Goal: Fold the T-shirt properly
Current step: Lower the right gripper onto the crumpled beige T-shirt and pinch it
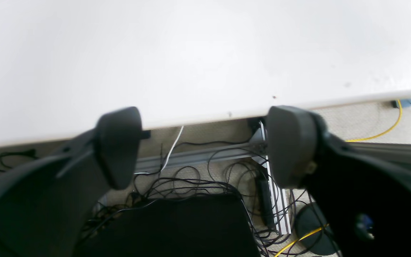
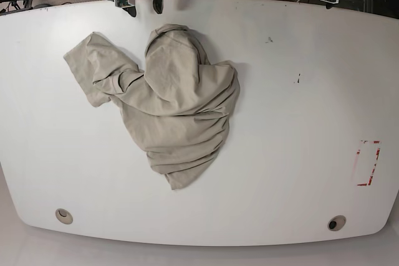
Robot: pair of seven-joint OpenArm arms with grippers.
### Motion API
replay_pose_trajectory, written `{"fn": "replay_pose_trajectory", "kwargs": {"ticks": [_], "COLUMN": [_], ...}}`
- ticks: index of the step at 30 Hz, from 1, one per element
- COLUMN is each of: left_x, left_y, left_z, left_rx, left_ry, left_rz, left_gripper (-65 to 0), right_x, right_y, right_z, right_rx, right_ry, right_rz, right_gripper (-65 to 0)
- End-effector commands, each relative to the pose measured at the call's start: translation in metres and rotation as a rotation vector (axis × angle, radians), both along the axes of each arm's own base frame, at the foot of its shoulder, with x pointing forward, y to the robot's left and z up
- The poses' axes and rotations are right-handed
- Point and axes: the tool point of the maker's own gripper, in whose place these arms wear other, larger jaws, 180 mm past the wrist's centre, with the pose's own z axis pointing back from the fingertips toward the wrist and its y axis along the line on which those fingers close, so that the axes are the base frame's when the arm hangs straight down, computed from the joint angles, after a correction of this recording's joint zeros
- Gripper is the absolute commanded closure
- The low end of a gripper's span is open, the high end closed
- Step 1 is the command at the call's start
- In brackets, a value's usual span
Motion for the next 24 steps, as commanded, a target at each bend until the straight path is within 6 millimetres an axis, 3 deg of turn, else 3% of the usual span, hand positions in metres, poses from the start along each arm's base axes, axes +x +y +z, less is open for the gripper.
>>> {"fn": "replay_pose_trajectory", "kwargs": {"ticks": [1, 10, 16, 24], "left_x": [0.01, 0.034, 0.061, 0.082], "left_y": [-0.001, -0.001, 0.0, -0.001], "left_z": [0.009, 0.015, 0.025, 0.036], "left_rx": [0.001, 0.003, 0.011, 0.012], "left_ry": [-0.046, -0.111, -0.181, -0.245], "left_rz": [-0.007, -0.009, -0.018, -0.022], "left_gripper": [-54.6, -54.9, -55.0, -55.3], "right_x": [0.016, 0.048, 0.068, 0.087], "right_y": [0.0, 0.003, 0.011, 0.01], "right_z": [0.009, 0.002, 0.003, -0.005], "right_rx": [0.004, -0.004, 0.148, 0.163], "right_ry": [-0.042, 0.002, 0.052, 0.087], "right_rz": [-0.001, 0.02, -0.008, -0.006], "right_gripper": [-44.7, -46.0, -45.5, -45.3]}}
